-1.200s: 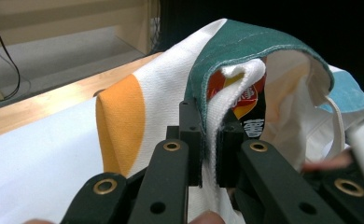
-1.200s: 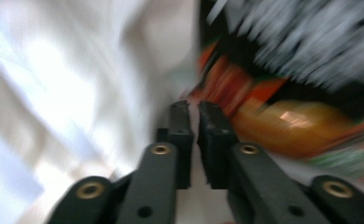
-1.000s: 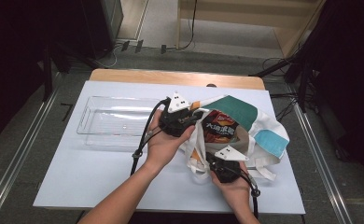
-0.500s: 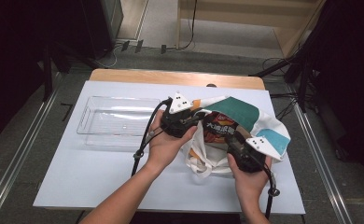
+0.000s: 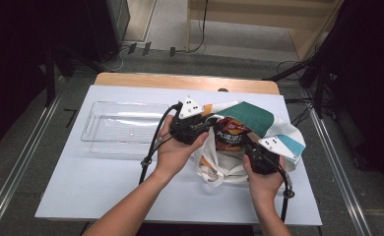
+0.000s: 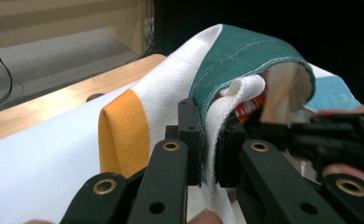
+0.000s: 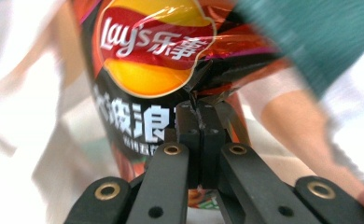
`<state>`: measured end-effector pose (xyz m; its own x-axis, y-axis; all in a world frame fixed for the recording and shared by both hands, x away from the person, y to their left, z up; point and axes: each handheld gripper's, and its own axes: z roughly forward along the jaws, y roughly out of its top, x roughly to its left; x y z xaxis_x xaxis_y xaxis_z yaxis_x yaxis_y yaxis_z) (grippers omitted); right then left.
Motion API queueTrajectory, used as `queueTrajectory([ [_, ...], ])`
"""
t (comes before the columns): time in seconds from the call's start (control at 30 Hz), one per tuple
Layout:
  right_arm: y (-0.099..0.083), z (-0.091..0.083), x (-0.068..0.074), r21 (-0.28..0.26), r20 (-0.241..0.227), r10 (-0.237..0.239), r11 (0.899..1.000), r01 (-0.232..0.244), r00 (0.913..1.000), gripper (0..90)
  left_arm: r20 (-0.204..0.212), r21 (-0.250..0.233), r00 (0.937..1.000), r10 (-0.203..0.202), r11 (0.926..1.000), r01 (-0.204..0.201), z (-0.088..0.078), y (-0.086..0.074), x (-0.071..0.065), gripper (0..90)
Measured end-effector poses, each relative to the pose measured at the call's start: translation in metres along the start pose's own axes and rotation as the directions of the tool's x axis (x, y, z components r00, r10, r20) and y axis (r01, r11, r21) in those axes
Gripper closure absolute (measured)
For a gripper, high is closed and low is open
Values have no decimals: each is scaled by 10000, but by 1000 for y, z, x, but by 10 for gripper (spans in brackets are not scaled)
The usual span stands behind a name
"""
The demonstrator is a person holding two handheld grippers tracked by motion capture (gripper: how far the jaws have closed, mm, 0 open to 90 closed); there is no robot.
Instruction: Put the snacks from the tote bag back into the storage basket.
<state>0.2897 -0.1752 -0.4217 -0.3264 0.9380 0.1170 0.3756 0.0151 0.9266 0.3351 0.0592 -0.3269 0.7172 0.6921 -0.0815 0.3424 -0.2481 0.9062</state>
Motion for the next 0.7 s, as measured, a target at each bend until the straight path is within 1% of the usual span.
queueTrajectory([
  [0.03,0,0,0,0,0,0,10000,0,10000,900,0,0,10000,0,10000,0,0,0,0,848],
  [0.07,-4,-7,0,153,-269,-172,9997,176,9995,900,-101,-137,9999,-73,9999,72,0,3,2,848],
  [0.13,-10,-13,-2,253,-439,-258,9993,269,9987,900,-163,-211,9997,-168,9996,165,0,7,6,847],
  [0.2,-16,-18,-5,254,-485,-477,9985,489,9977,900,-206,-162,9996,-175,9997,171,3,9,8,845],
  [0.23,-18,-21,-5,299,-483,-476,9983,490,9977,900,-206,-162,9996,-175,9997,171,3,9,8,845],
  [0.3,-20,-25,-8,355,-491,-641,9972,659,9967,900,-445,-86,9985,-333,9994,329,11,10,14,842],
  [0.33,-22,-27,-9,408,-496,-584,9973,605,9971,900,-496,-56,9979,-428,9991,426,14,10,15,843],
  [0.37,-22,-28,-10,439,-503,-596,9971,618,9970,900,-582,108,9967,-558,9983,566,21,9,20,843],
  [0.4,-24,-28,-12,454,-520,-730,9961,754,9960,900,-538,297,9956,-772,9964,789,28,6,25,839],
  [0.43,-25,-29,-12,476,-478,-690,9963,713,9965,900,-562,559,9928,-1061,9924,1093,35,2,30,837],
  [0.47,-25,-29,-14,448,-573,-600,9970,626,9966,900,-628,831,9906,-1218,9884,1268,43,-4,34,836],
  [0.5,-25,-29,-15,377,-742,-470,9980,499,9961,900,-719,1043,9874,-1407,9835,1477,50,-11,37,833],
  [0.53,-25,-29,-16,338,-926,-434,9983,467,9948,900,-737,1274,9851,-1552,9782,1637,57,-18,38,830],
  [0.57,-25,-29,-16,338,-926,-434,9983,467,9948,900,-737,1274,9851,-1552,9782,1637,57,-18,38,829],
  [0.6,-26,-30,-15,221,-1086,-519,9983,546,9927,900,-847,1663,9831,-1624,9705,1746,69,-33,38,830],
  [0.67,-25,-29,-15,144,-1346,-422,9989,445,9900,900,-910,1960,9813,-1696,9631,1846,79,-45,39,832],
  [0.7,-24,-30,-16,107,-1339,-415,9990,433,9901,900,-935,2079,9799,-1763,9591,1923,84,-52,39,832],
])
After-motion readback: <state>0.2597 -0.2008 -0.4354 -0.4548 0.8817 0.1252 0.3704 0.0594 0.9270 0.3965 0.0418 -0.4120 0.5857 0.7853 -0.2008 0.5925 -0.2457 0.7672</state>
